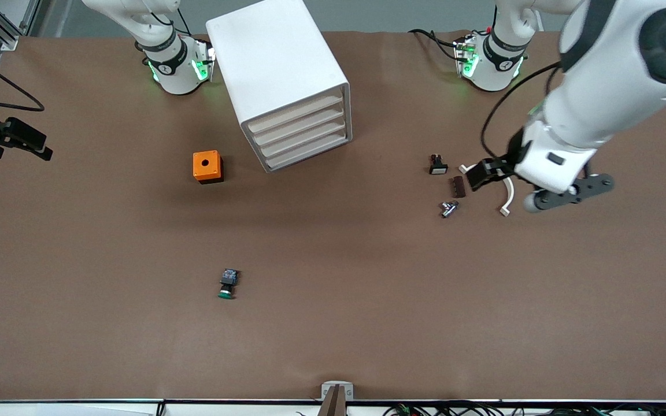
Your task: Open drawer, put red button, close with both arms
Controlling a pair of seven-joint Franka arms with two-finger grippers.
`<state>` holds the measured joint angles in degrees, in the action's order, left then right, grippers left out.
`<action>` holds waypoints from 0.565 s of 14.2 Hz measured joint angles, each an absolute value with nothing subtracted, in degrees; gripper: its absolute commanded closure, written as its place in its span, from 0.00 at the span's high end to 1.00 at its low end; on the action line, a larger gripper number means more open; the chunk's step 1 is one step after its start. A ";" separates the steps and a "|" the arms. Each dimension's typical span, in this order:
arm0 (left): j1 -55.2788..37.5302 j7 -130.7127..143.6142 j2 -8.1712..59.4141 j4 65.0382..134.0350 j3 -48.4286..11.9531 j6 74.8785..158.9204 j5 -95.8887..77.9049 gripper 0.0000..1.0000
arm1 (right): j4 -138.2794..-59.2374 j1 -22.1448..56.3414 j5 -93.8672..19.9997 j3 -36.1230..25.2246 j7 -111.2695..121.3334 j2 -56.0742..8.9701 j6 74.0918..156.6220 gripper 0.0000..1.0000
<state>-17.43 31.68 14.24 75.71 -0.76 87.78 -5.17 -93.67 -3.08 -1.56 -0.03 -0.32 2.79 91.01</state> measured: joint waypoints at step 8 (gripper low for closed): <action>-6.33 10.53 11.28 78.02 -0.77 82.28 -5.16 0.99 | -93.68 -1.98 -1.56 0.30 -0.34 2.79 91.05 1.00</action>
<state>-6.33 10.53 11.28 78.02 -0.77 82.28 -5.16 -93.68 -1.98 -1.56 0.30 -0.34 2.79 91.05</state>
